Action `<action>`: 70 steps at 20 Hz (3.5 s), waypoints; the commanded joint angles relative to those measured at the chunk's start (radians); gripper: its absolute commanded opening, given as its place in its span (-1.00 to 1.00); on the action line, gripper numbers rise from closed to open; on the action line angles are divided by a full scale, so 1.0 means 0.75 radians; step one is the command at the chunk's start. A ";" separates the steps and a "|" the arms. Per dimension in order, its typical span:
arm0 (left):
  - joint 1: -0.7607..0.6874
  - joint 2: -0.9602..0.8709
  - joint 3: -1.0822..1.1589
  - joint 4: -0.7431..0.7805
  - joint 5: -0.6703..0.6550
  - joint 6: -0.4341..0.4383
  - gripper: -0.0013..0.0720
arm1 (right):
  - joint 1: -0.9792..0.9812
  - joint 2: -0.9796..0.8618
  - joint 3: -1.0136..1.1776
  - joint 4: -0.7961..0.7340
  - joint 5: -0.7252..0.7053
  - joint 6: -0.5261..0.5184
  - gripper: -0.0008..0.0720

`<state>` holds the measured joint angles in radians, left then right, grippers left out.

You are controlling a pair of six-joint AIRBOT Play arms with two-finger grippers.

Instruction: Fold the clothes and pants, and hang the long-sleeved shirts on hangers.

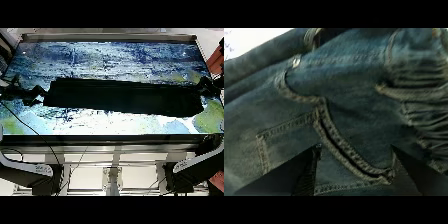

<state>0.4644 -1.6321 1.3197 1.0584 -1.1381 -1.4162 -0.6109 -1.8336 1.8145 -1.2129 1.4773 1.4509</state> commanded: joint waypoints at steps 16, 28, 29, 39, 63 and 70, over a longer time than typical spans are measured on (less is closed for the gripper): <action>0.024 -0.062 0.001 -0.016 0.019 0.009 0.91 | 0.002 0.000 0.002 0.077 0.065 -0.019 0.41; -0.129 -0.127 0.001 0.084 0.107 -0.117 0.58 | 0.002 0.000 0.002 0.077 0.043 -0.043 0.41; -0.136 -0.127 0.001 0.084 0.108 -0.117 0.59 | 0.002 0.000 0.002 0.077 0.040 -0.043 0.41; -0.135 -0.122 0.005 0.084 0.044 -0.116 -0.90 | 0.002 0.000 0.002 0.077 0.044 -0.043 0.41; -0.846 0.225 0.551 0.632 -0.260 -0.233 -0.90 | 0.234 0.000 0.002 0.112 0.145 -0.043 0.41; -1.106 -0.082 0.623 0.286 -0.186 -0.297 -0.90 | 0.233 0.000 0.002 0.111 0.151 -0.043 0.41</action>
<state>-0.2935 -1.6112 1.7683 1.4307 -1.3106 -1.6218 -0.4374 -1.8336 1.8145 -1.1297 1.5879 1.4181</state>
